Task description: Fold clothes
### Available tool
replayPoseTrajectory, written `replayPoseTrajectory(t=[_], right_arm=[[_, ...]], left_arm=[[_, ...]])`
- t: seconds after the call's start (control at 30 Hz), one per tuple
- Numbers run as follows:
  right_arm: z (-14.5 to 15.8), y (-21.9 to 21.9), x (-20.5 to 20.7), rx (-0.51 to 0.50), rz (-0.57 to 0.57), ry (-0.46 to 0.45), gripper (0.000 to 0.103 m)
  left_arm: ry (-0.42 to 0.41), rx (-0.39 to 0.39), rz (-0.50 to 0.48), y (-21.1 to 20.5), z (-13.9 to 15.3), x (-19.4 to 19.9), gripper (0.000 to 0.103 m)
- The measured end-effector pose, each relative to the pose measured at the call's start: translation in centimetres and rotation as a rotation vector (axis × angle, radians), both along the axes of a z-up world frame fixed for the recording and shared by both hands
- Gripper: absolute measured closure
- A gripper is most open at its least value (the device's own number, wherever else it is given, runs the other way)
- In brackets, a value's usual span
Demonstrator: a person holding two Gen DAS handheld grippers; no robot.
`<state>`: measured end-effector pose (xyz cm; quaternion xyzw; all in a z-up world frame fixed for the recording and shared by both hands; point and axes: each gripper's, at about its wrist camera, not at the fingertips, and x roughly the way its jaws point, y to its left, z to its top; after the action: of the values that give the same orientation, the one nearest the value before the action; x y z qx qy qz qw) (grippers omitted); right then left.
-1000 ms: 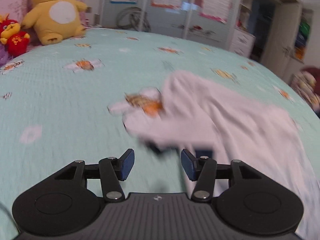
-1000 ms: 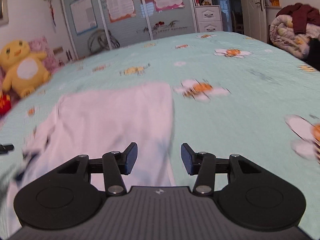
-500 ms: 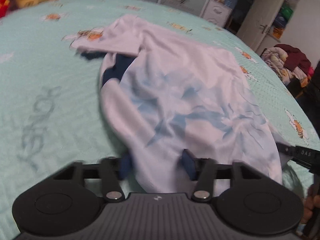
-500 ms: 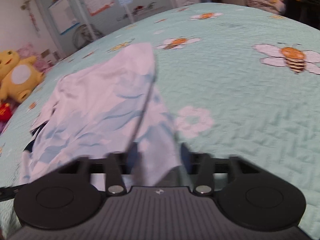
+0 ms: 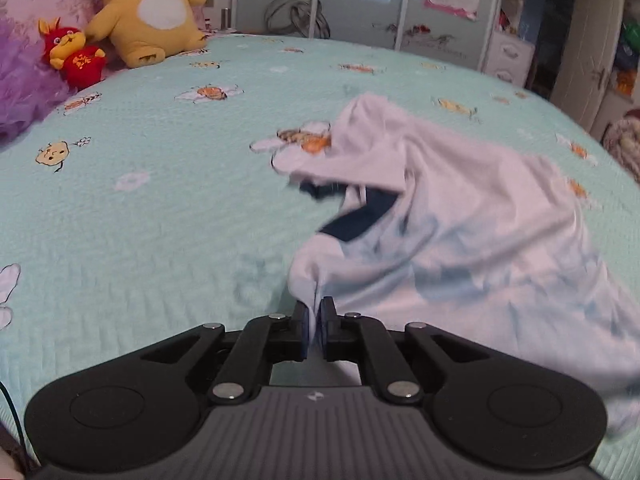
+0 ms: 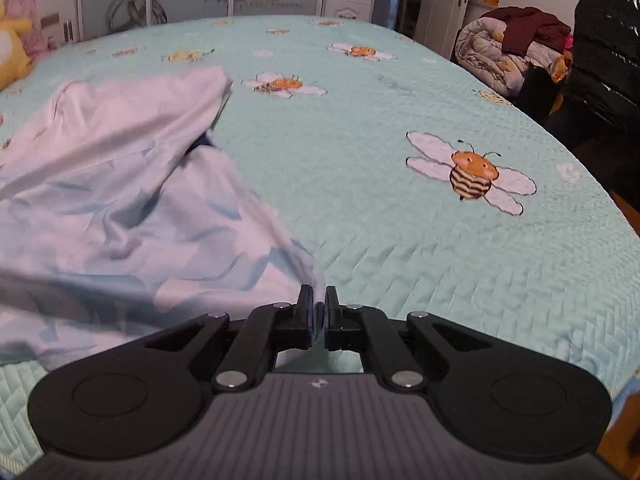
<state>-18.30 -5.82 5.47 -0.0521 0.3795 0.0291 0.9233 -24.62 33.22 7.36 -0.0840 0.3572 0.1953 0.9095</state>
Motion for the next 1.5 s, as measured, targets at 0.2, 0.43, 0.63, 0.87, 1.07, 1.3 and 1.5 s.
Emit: replayPoseTrajectory(t=[0.2,0.43,0.63,0.87,1.07,1.3,1.5], right_arm=[[2.6,4.1,-1.7,-0.034,0.092,-0.007,0.038],[4.0,5.8,-1.6,-0.024,0.118,0.001,0.038],[3.2,5.2,-0.8,-0.037,0.083,0.035,0.038],[2.3,4.6,0.1,-0.049,0.053,0.066,0.038],[1.8,4.6,0.4,-0.051,0.053,0.076,0.038],[1.5,4.6,0.4,-0.048,0.055,0.081,0.038],[0.2,2.7,0.5,-0.016,0.034,0.113,0.038]], left_arm=[[-0.051,0.334,-0.029,-4.6,2.0,-2.9,0.057],[-0.129,0.585,-0.502,-15.8,1.1,-3.6,0.035],[-0.07,0.553,-0.753,-21.4,-2.6,-1.9,0.035],[-0.028,0.475,-0.794,-21.7,-4.4,0.1,0.068],[-0.022,0.367,-0.768,-20.4,-3.9,1.2,0.093],[-0.072,0.166,-0.753,-18.2,-1.5,1.7,0.099],[-0.109,-0.003,-0.649,-13.7,0.7,1.6,0.099]])
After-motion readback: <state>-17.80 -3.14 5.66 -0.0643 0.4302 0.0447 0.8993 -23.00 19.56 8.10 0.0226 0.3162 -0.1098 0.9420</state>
